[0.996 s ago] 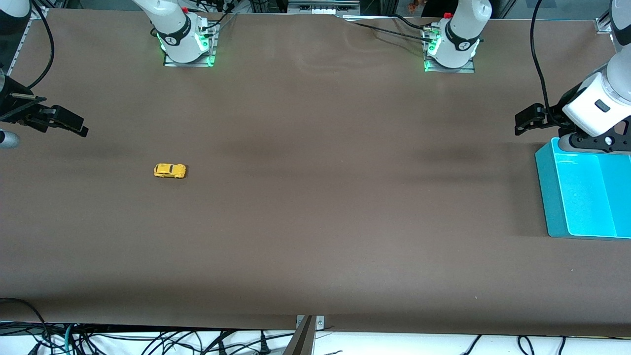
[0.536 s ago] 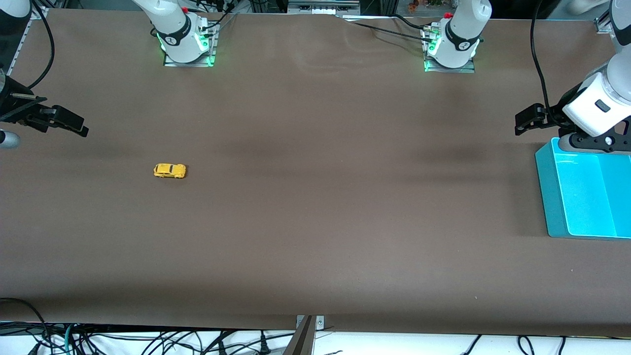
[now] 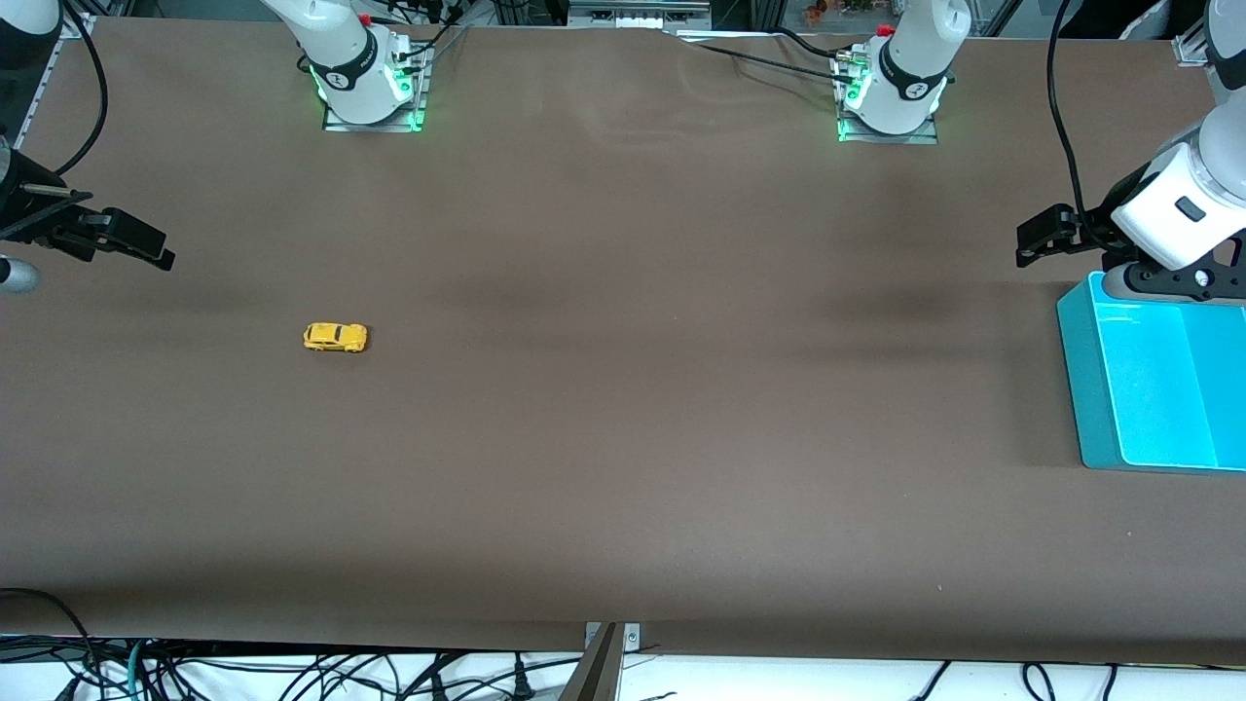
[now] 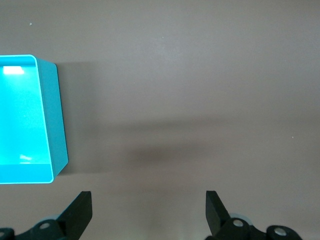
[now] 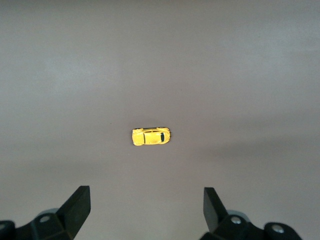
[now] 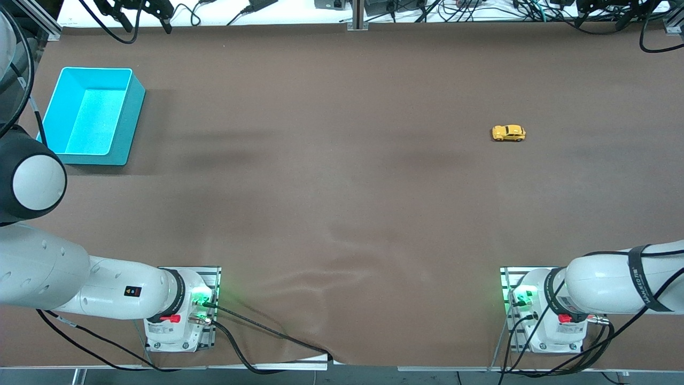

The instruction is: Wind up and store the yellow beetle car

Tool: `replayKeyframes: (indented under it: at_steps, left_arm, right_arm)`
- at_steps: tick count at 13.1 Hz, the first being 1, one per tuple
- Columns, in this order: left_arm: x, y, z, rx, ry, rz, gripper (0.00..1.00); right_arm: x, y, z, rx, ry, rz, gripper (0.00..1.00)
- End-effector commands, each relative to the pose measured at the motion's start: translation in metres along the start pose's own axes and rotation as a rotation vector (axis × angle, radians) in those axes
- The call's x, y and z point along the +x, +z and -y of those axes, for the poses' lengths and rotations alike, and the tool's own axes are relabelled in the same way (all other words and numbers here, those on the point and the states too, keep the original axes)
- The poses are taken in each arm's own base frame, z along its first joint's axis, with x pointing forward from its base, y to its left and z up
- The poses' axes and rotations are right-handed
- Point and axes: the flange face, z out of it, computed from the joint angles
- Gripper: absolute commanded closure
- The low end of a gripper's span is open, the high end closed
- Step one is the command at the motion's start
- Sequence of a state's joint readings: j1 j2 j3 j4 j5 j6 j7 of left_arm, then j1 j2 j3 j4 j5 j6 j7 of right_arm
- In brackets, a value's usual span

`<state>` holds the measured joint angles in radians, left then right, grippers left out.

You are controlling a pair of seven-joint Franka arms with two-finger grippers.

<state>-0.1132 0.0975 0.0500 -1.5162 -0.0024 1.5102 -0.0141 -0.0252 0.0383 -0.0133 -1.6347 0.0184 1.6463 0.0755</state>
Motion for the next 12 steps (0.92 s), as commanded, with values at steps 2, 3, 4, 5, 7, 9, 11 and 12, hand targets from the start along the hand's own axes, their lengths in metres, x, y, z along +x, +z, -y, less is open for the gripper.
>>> replayKeyframes:
  at_steps: [2, 3, 4, 5, 7, 9, 11, 12]
  left_arm:
    - [0.003, -0.002, 0.002, -0.022, 0.005, 0.001, 0.0]
    - [0.003, -0.002, 0.004, -0.022, 0.002, 0.001, 0.0]
    - [0.003, -0.002, 0.003, -0.022, 0.003, 0.001, 0.0]
    - [0.003, -0.002, 0.004, -0.022, 0.002, 0.001, 0.0]
    - [0.003, -0.002, 0.004, -0.022, 0.002, 0.001, 0.0]
    - [0.003, -0.002, 0.004, -0.022, 0.002, 0.001, 0.0]
    - [0.003, -0.002, 0.004, -0.022, 0.002, 0.001, 0.0]
    - [0.004, -0.002, 0.004, -0.022, 0.0, 0.002, 0.0]
  right_arm:
    - [-0.006, -0.001, -0.001, -0.009, -0.004, -0.001, 0.0]
    - [-0.006, -0.001, -0.002, -0.01, -0.003, -0.001, 0.0]
    - [-0.006, 0.0, -0.003, -0.01, -0.003, 0.002, 0.0]
    - [-0.007, 0.004, -0.003, -0.011, -0.003, 0.006, 0.0]
    - [-0.008, 0.017, -0.003, -0.012, -0.011, 0.029, 0.0]
    - [-0.017, 0.036, -0.007, -0.012, -0.061, 0.048, 0.0]
    - [-0.023, 0.064, -0.012, -0.007, -0.174, 0.05, 0.0]
    - [-0.024, 0.079, -0.014, -0.005, -0.201, 0.047, 0.0]
